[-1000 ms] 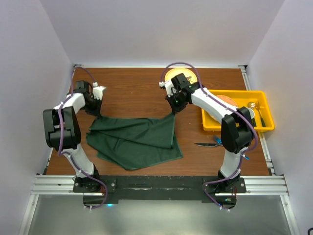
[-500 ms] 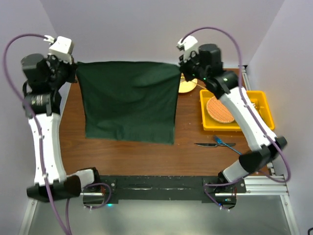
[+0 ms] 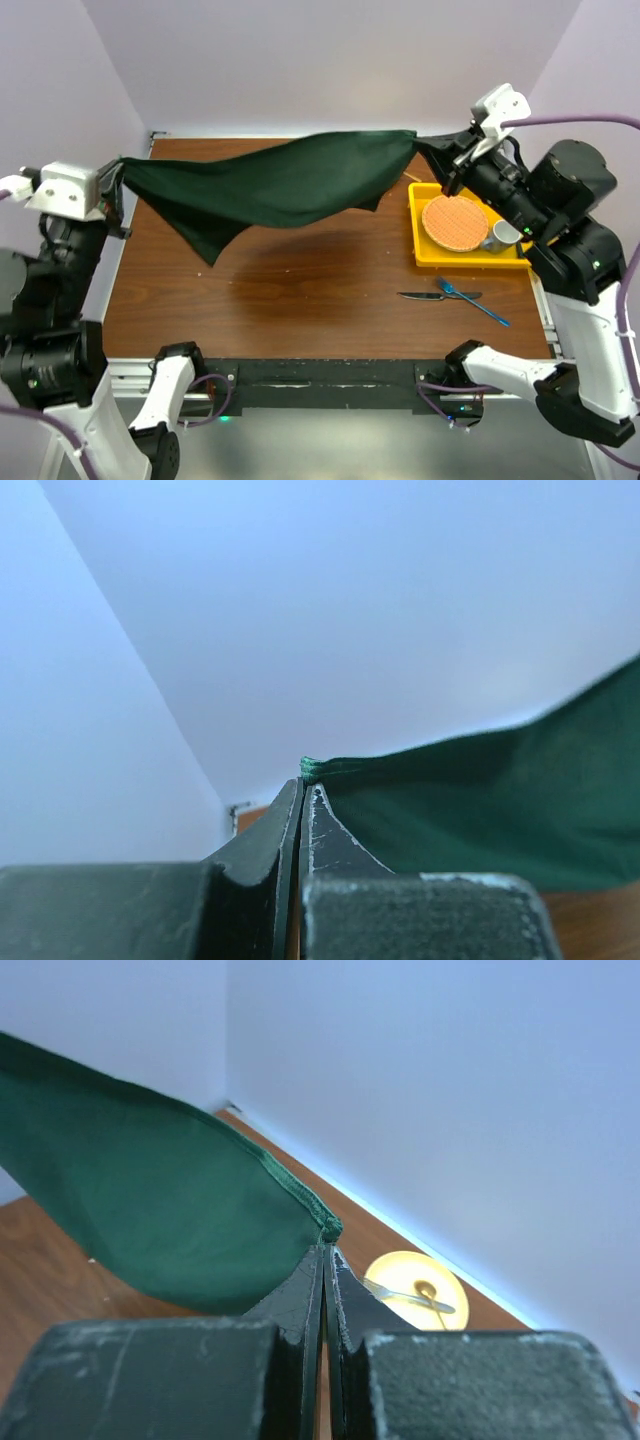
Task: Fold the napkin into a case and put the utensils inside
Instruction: Flatten out the crumpled napkin at the center of the board, then smooth out the napkin at the center of the board.
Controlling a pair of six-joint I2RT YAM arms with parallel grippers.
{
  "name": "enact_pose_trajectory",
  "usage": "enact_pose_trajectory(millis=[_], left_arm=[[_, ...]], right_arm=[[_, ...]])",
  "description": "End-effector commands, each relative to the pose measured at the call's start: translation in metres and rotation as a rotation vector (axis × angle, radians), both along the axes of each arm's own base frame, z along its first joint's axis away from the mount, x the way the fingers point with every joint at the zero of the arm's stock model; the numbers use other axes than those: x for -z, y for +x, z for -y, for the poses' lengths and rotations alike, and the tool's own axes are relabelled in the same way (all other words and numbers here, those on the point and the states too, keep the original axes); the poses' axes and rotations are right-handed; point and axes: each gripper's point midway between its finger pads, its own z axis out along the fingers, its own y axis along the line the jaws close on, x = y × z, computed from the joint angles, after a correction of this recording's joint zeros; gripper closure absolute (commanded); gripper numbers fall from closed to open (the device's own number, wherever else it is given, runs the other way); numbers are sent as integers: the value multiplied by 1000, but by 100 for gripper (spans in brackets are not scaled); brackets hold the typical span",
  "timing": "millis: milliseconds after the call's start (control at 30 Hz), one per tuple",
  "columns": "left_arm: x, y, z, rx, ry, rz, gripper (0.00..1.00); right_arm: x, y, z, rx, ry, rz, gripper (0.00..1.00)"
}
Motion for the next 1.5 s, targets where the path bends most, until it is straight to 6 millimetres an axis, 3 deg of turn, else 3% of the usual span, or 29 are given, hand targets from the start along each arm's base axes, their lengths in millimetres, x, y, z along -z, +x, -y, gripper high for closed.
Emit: enact_pose_trajectory(millis=[0,100,167,267,433,500,533,567,633,700,733,833,867,900,933,967,1000,1033,1067,1100,1200,1233,1333,1400,1467], left_arm=[[-6,-5,2,7,-32,-17,100],[-9,2,3,19,-30,-42,100],[-3,13,-1,5,-38,-77,100],[23,49,-16,-39,-61,-176,100],[89,119,-44,-123,-75,-329,100],[119,148,-53,-139,-88,-404,100],[136,161,-55,-140,-91,-433,100],[148,171,-57,-138,-97,-457,100],[189,197,-58,-116,-106,-531,100],[225,218,-60,-104,-114,-596,100],[244,226,-61,-98,-109,-618,100],[298,254,-64,-85,-117,-708,100],[310,263,-66,-86,-117,-720,100],[337,273,-69,-90,-129,-772,100],[340,285,-70,-77,-121,-760,99],[348,293,-71,-70,-118,-774,93],[368,302,-74,-77,-124,-816,88],[362,313,-84,-113,-138,-794,72],[364,318,-87,-113,-148,-798,63],[373,323,-91,-115,-162,-821,58],[368,324,-87,-52,-167,-836,50],[376,319,-86,-37,-139,-865,45],[396,311,-88,-16,-115,-934,44],[408,308,-87,12,-123,-971,44],[420,311,-90,4,-131,-997,43]], right_arm=[[-4,-15,-7,-56,57,-62,100],[-16,-16,-9,-65,75,-57,100],[-7,1,-13,-28,48,-91,100],[6,23,-16,16,16,-103,100],[69,90,-31,141,-102,-191,100],[82,112,-37,165,-116,-198,100],[107,131,-46,179,-152,-238,100],[114,143,-51,183,-155,-237,100],[157,173,-61,208,-212,-292,100],[188,196,-66,220,-237,-314,100],[217,211,-71,228,-272,-348,100],[251,243,-78,243,-272,-354,100],[282,255,-82,243,-300,-398,100],[286,269,-82,262,-295,-400,97],[294,277,-84,268,-286,-419,88],[328,286,-84,274,-325,-487,70],[313,299,-82,297,-299,-465,60],[314,305,-80,305,-286,-479,46],[320,307,-76,310,-298,-506,38],[321,311,-70,319,-298,-515,32],[313,297,-68,254,-320,-537,21],[317,287,-73,194,-343,-548,18],[335,268,-79,100,-383,-601,14],[345,267,-80,89,-390,-632,14],[369,268,-82,72,-407,-689,17]])
